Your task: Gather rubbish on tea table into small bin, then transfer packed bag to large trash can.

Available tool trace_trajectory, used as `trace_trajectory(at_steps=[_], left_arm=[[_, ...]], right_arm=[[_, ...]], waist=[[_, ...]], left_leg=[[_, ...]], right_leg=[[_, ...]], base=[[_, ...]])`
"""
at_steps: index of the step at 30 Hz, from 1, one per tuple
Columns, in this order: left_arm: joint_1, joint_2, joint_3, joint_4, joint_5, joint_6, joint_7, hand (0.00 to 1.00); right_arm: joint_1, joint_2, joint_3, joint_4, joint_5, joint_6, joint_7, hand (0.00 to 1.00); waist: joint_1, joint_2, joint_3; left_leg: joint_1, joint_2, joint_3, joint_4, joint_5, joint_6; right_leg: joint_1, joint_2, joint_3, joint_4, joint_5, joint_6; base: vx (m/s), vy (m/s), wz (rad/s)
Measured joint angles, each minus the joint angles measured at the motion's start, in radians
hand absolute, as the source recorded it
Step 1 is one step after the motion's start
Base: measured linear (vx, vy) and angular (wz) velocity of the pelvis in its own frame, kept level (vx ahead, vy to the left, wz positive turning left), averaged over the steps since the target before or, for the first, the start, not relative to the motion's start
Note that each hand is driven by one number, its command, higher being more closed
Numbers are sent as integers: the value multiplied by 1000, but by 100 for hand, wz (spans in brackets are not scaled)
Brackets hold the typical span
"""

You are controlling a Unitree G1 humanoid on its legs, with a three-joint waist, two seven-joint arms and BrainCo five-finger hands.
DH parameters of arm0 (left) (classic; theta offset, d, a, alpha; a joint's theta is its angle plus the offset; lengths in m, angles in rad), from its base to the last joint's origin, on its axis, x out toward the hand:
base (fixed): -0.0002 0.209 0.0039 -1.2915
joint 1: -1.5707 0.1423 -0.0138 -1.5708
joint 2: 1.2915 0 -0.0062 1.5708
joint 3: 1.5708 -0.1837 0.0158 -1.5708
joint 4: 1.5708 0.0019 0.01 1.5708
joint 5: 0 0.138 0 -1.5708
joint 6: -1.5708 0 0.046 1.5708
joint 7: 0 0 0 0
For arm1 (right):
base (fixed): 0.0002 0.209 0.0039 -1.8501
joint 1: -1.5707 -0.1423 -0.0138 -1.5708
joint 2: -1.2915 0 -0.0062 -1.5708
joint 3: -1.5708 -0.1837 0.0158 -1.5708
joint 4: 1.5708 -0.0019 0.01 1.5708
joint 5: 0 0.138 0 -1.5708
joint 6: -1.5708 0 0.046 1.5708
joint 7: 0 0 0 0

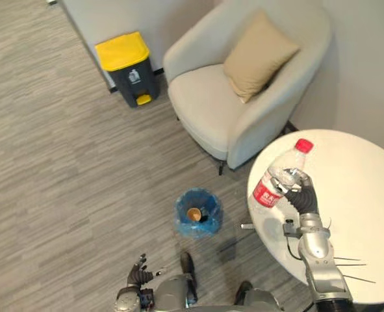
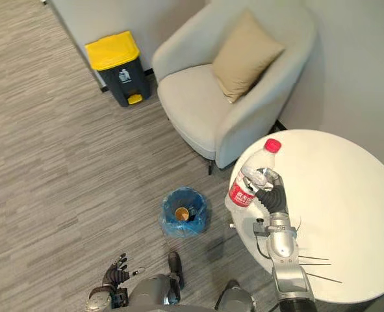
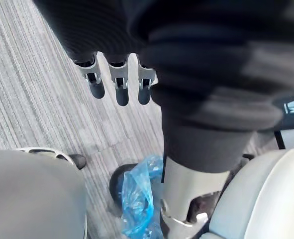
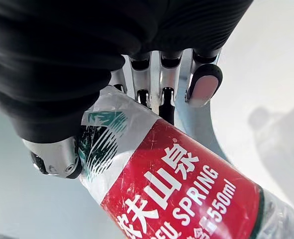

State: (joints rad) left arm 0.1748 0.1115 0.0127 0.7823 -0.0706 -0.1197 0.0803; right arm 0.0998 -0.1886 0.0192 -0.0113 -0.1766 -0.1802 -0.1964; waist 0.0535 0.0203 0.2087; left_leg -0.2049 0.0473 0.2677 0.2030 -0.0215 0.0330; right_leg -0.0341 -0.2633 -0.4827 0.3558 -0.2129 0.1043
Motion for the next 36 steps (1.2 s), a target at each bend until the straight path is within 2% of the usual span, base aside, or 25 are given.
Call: trace_trajectory(at_steps=[1,2,3,4,5,6,7,8,9,10,11,12,15,18,20,23,25,28,30,34,35,36], left_arm=[[0,15,-1,1,9,0,8,0],[0,23,-2,1,17,1,11,0],[1,36,-6,4,30,3,13,0],[1,50,-7,1,38,3,16,0],[-1,58,-7,-2,39,3,18,0],[-2,63,-6,-17,40,2,29,0],[-4,68,-3,-21,40,2,34,0],[-16,67,-2,-26,35,2,37,0],[-40,66,-6,-27,34,1,38,0],[-52,68,-10,-30,34,-1,39,0],[-77,62,-20,-33,34,-5,53,0],[-100,44,-23,-41,34,-15,60,0],[-149,22,-19,-60,15,-22,79,0],[-196,9,0,-108,-5,-24,98,0],[-246,2,5,-134,-14,-32,109,0],[-331,-21,23,-169,-33,-44,125,0],[-374,-28,41,-203,-39,-54,149,0],[-394,-29,47,-212,-45,-54,176,0],[-396,-31,46,-218,-46,-54,189,0],[-402,-33,45,-232,-56,-54,195,0],[-406,-33,44,-232,-65,-54,196,0],[-410,-33,41,-233,-75,-54,199,0]], right_arm=[[-10,0,25,10,-13,2,0,100],[-20,-2,37,20,-23,3,0,100],[-34,-4,56,34,-31,6,-1,100],[-40,-11,73,36,-33,9,-1,100],[-42,-14,80,36,-36,9,-1,100],[-60,-23,97,39,-42,10,-2,100],[-72,-30,106,40,-45,10,-2,100],[-93,-52,115,41,-65,10,-5,100],[-109,-79,116,46,-73,10,-8,100],[-115,-94,116,49,-75,11,-15,100],[-123,-119,111,60,-85,12,-32,100],[-166,-142,109,106,-92,13,-45,100],[-280,-131,117,176,-108,35,-72,100],[-333,-92,118,181,-107,42,-109,100],[-375,-69,116,182,-107,48,-142,100],[-470,-63,105,183,-110,63,-189,100],[-560,-54,99,193,-147,93,-260,100],[-671,-62,93,254,-191,124,-334,100],[-726,-84,92,297,-192,140,-359,100],[-800,-126,97,372,-189,156,-371,100],[-816,-135,98,402,-187,161,-371,0],[-828,-142,100,432,-187,163,-371,0]], waist=[[7,-6,10],[10,-5,18],[1,-9,39],[-17,-8,63],[-23,-12,75],[-37,-15,107],[-38,-17,120],[-38,-14,138],[-42,-10,156],[-44,-12,165],[-51,-4,183],[-51,20,205],[-19,26,223],[-10,26,265],[-4,27,277],[16,29,328],[19,27,337],[22,28,341],[40,28,341],[46,28,341],[50,28,341],[55,28,341]], left_leg=[[-20,-5,3,72,-54,8],[-27,-6,2,102,-72,13],[-41,-10,-7,142,-93,25],[-63,-12,-43,170,-102,33],[-77,-13,-60,180,-103,33],[-103,-14,-93,192,-102,33],[-118,-16,-109,198,-101,31],[-152,-29,-149,202,-93,20],[-180,-52,-192,199,-75,-1],[-194,-67,-208,200,-63,-10],[-231,-103,-252,230,-53,-19],[-278,-104,-284,258,-49,-27],[-433,-98,-316,268,-18,-59],[-529,-58,-294,331,-13,-59],[-640,-52,-311,413,-17,-49],[-767,-56,-316,504,-37,-53],[-909,-51,-315,593,-50,-53],[-1036,-42,-300,665,-52,-56],[-1088,-25,-279,688,-52,-56],[-1159,-12,-256,690,-51,-57],[-1172,-11,-253,687,-51,-57],[-1183,-10,-251,686,-48,-60]], right_leg=[[-31,-29,25,93,-23,4],[-54,-45,47,152,-25,1],[-125,-67,116,296,-5,-33],[-208,-56,206,412,1,-77],[-239,-35,246,430,-18,-71],[-287,16,311,421,-46,-64],[-311,42,339,401,-49,-65],[-356,94,397,339,-58,-49],[-377,134,467,263,-52,-40],[-376,147,495,221,-43,-35],[-383,149,516,203,15,-31],[-416,145,481,235,7,-34],[-577,143,435,304,-5,-57],[-650,138,376,374,-34,-88],[-742,135,351,462,-66,-96],[-869,121,348,572,-99,-105],[-1007,118,350,668,-124,-106],[-1136,106,354,753,-141,-106],[-1194,106,365,783,-142,-106],[-1271,103,372,802,-143,-108],[-1285,102,373,803,-144,-109],[-1296,102,373,804,-143,-108]], base=[[9,128,-8],[-14,118,-5],[-25,115,33],[-51,102,52],[-69,44,78],[-70,-4,62],[-57,-19,78],[-44,-74,98],[-30,-69,115],[-28,-171,159],[-20,-166,151],[-20,-166,122],[-91,-167,49],[-79,-176,51],[-100,-155,34],[-134,-106,15],[-158,-57,6],[-144,-25,7],[-82,-5,-3],[-74,0,9],[-46,8,8],[-43,11,4]])
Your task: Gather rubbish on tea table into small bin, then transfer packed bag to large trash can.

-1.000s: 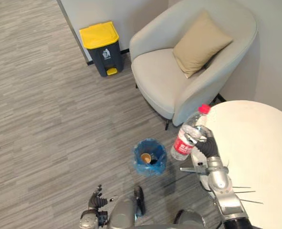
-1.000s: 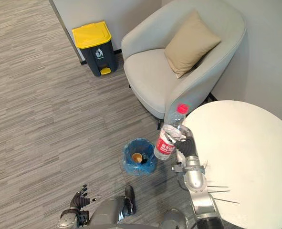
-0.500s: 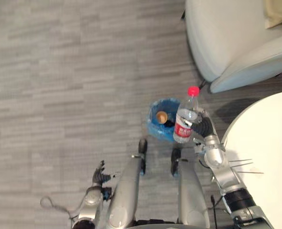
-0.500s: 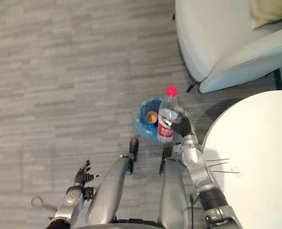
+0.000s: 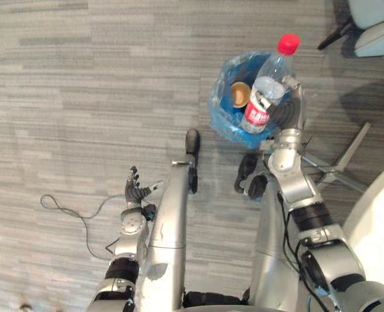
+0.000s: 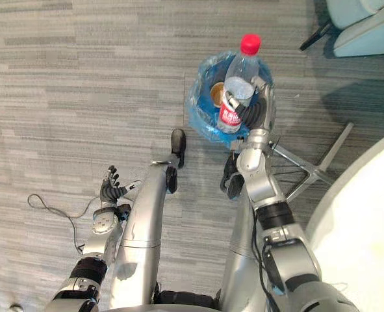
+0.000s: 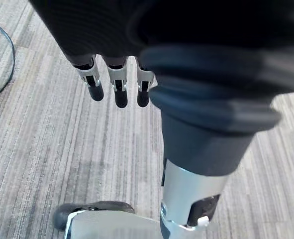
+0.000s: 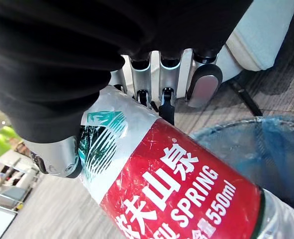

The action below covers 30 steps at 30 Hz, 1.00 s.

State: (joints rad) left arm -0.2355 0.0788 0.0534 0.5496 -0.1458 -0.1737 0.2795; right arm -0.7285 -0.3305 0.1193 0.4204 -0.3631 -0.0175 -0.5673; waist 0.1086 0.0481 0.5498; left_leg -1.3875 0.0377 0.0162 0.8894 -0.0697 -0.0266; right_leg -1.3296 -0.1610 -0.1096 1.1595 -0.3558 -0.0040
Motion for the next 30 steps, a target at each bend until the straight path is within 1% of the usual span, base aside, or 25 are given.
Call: trace_trajectory(at_steps=[2,5,8,11,15,18,21,22,24,26,27,30], left_arm=[[-5,1,-12,-10,-1,-1,4,0],[-7,8,-19,-24,-1,-9,3,0],[-18,13,-22,-24,-2,-9,3,0],[-24,16,-21,-24,-2,-10,4,0],[-24,24,-20,-24,-2,-10,4,0],[-24,32,-18,-18,-2,-9,4,0],[-24,45,-18,-4,-1,-8,4,0],[-24,45,-18,-4,-1,-9,4,0],[-24,49,-19,-3,0,-9,3,0],[-24,50,-20,-3,0,-10,3,0],[-24,50,-20,-2,0,-10,3,0],[-25,50,-22,-2,-1,-12,3,0]], right_arm=[[-16,-17,14,37,1,4,2,0],[-48,-51,46,83,2,5,6,0],[-80,-74,79,83,2,3,15,0],[-86,-82,88,49,8,-4,23,0],[-57,-71,110,-17,1,-14,23,0],[-20,-66,138,-25,-44,-29,31,0],[5,-66,166,-3,-90,-30,57,0],[12,-66,173,1,-100,-30,65,0],[16,-68,209,55,-146,-30,95,0],[10,-65,239,112,-161,-29,116,0],[4,-57,247,152,-171,-25,131,100],[-18,-26,267,266,-191,-13,169,100]], waist=[[12,0,0],[14,0,0],[11,-1,0],[8,-1,-1],[2,-2,-1],[-2,-13,-4],[-15,-16,-5],[-15,-16,-5],[-18,-16,-5],[-18,-16,-5],[-18,-16,-5],[-19,-16,-5]], left_leg=[[-13,2,1,1,9,0],[-33,9,8,2,21,3],[-38,13,12,4,30,9],[-39,15,11,5,30,10],[-38,22,5,4,28,7],[-28,26,8,-4,27,6],[-13,30,14,-17,29,9],[-10,30,14,-19,29,9],[-3,30,16,-29,29,9],[-3,29,18,-41,31,10],[-3,29,18,-44,32,11],[-3,26,17,-50,35,10]], right_leg=[[-13,0,0,1,4,6],[-31,-1,-1,0,5,7],[-34,-1,-2,-1,5,7],[-33,0,-4,-2,5,6],[-24,3,-18,-11,5,6],[-12,3,-22,-22,7,8],[3,3,-23,-38,11,14],[6,3,-22,-41,12,15],[13,3,-22,-54,16,17],[13,3,-24,-64,19,15],[13,3,-24,-66,20,15],[11,1,-25,-66,19,14]], base=[[-33,22,-4],[-22,30,-4],[-9,24,-1],[0,0,0],[-21,26,-2],[-34,41,0],[-15,24,0],[-16,38,-6],[-13,38,-4],[-11,32,1],[-12,31,3],[-10,14,4]])
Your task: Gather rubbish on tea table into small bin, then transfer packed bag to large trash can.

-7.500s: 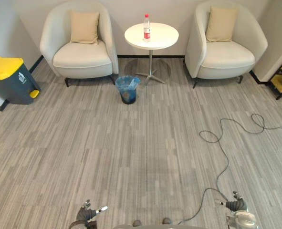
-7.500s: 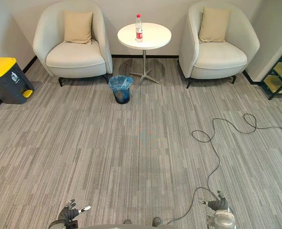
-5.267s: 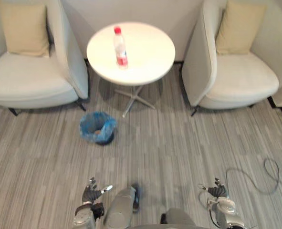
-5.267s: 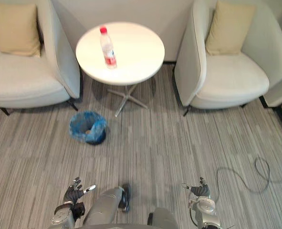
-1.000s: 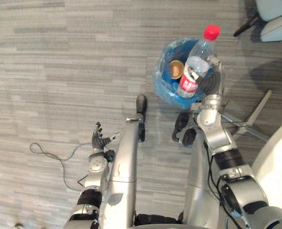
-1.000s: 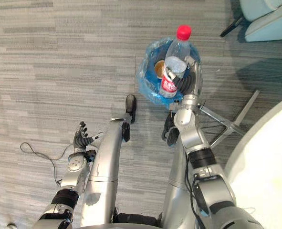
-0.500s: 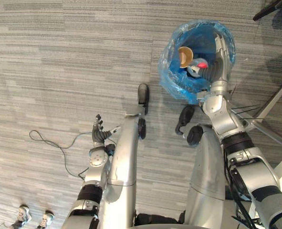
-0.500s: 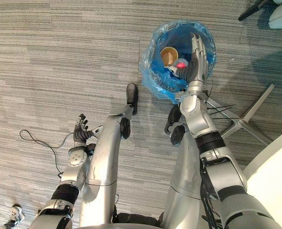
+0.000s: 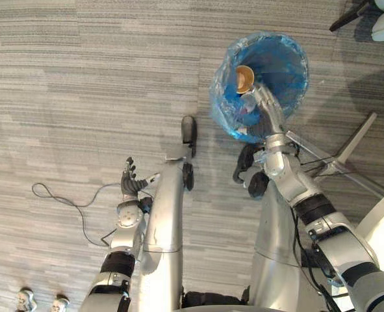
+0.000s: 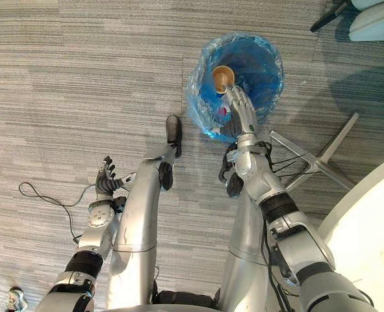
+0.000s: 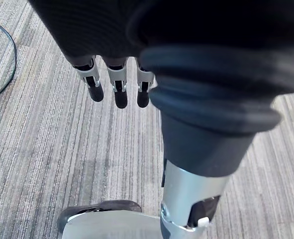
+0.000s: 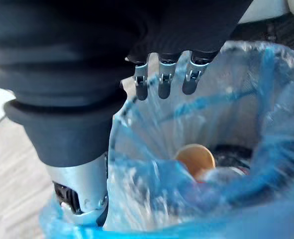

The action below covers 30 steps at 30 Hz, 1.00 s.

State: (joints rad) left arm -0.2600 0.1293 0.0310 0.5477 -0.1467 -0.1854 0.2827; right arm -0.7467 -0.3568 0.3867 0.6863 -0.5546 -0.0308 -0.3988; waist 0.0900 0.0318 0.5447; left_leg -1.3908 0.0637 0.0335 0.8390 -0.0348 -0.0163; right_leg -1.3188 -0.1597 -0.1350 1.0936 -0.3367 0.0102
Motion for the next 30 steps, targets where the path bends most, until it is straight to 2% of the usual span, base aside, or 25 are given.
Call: trace_trajectory(at_steps=[5,10,16,19,20,23,25,27,30], left_arm=[[-6,0,-1,14,0,-9,0,0],[-8,0,1,25,-1,-16,-1,0],[-7,2,5,24,-1,-8,-13,0],[-4,16,8,19,-1,3,-24,0],[-3,21,11,18,-1,6,-26,0],[11,11,2,2,0,15,-49,0],[56,-6,-30,-19,0,18,-67,0],[105,-29,-52,-23,0,27,-86,0],[157,-40,-67,-26,1,30,-96,0]], right_arm=[[-23,15,12,59,15,11,32,100],[-28,15,3,45,119,8,33,100],[45,24,-77,-126,198,-3,32,100],[117,65,-127,-243,304,-25,33,100],[150,89,-152,-290,343,-38,33,100],[227,133,-203,-367,444,-59,47,100],[314,173,-215,-452,517,-79,65,100],[411,213,-220,-522,562,-94,89,100],[519,249,-220,-586,608,-117,120,100]], waist=[[0,0,0],[-5,-9,-5],[-5,-16,-9],[-5,-43,-27],[-5,-52,-33],[-15,-53,-33],[-20,-55,-35],[-20,-76,-52],[-22,-82,-67]], left_leg=[[0,-4,-7,-5,6,0],[10,-11,-12,-22,21,-3],[47,-10,-15,-24,25,1],[103,-9,-8,-58,28,-2],[134,-9,-8,-83,29,-4],[242,-9,-5,-160,36,-10],[368,-10,7,-233,49,-10],[488,-10,23,-303,50,-11],[633,-11,24,-392,76,-10]], right_leg=[[0,-2,-6,4,2,-8],[5,-9,-13,5,4,-13],[44,-9,-17,2,6,-16],[91,-9,-17,-23,10,-19],[122,-8,-22,-45,11,-20],[237,-10,-44,-119,28,-24],[362,-10,-52,-193,42,-10],[477,-8,-54,-268,58,-8],[626,4,-65,-369,78,6]], base=[[-22,10,5],[-46,14,6],[-58,18,1],[-57,3,3],[-32,-7,11],[-24,-16,18],[26,-25,7],[79,-23,-7],[136,-23,-1]])
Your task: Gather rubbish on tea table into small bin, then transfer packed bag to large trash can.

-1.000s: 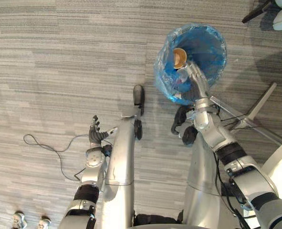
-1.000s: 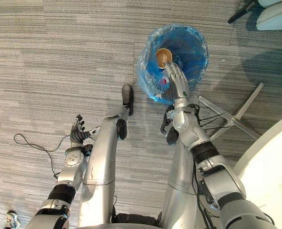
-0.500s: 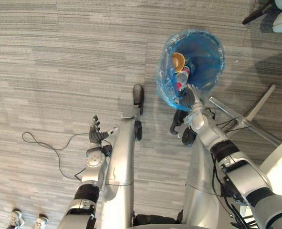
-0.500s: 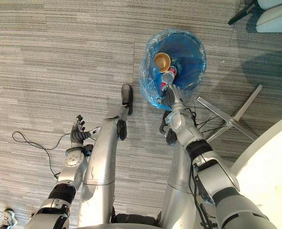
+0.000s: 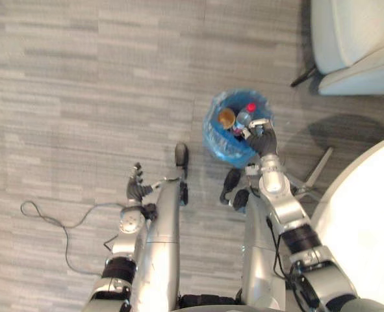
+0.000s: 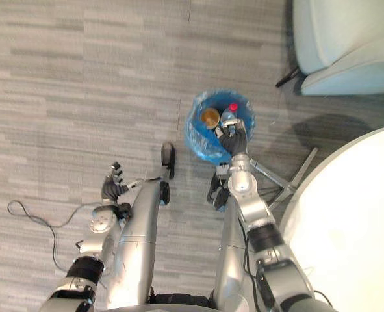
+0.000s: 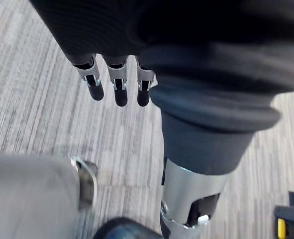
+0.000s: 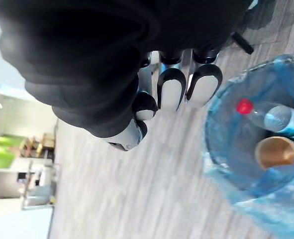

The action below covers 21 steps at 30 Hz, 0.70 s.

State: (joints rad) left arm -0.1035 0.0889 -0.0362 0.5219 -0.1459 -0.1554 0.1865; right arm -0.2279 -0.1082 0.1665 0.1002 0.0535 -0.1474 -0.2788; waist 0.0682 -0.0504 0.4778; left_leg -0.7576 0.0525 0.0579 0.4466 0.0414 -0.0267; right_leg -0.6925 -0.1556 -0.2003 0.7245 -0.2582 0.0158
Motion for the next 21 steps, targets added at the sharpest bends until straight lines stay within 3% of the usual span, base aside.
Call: trace_trajectory(at_steps=[6,7,10,16,19,21], left_arm=[[116,-6,9,48,3,3,-27,0],[121,-2,9,86,10,5,-34,0],[122,7,10,174,44,16,-40,0],[121,24,10,275,102,20,-52,0],[112,23,8,279,120,17,-51,0],[83,24,9,282,119,12,-46,0]], right_arm=[[194,40,18,-40,-7,-7,66,100],[196,40,21,-16,-40,-8,69,0],[176,37,14,83,-129,-4,68,0],[111,7,-4,250,-351,20,56,0],[53,-27,1,332,-441,29,19,0],[-15,-70,12,395,-490,43,-6,0]], waist=[[0,2,-144],[-1,1,-164],[-2,4,-196],[-3,8,-195],[-1,37,-173],[2,74,-141]], left_leg=[[258,-5,26,-211,44,0],[292,-7,26,-243,51,0],[336,-2,24,-295,70,6],[360,0,21,-331,89,8],[360,-4,21,-329,90,10],[342,-8,23,-319,91,11]], right_leg=[[258,21,-15,-230,50,20],[291,28,-13,-265,60,19],[335,46,-11,-342,88,21],[375,66,-1,-431,128,24],[372,63,5,-423,132,24],[338,53,13,-386,130,25]], base=[[206,-5,-2],[152,0,-6],[116,7,-12],[89,23,-7],[-2,34,-3],[-74,40,-4]])
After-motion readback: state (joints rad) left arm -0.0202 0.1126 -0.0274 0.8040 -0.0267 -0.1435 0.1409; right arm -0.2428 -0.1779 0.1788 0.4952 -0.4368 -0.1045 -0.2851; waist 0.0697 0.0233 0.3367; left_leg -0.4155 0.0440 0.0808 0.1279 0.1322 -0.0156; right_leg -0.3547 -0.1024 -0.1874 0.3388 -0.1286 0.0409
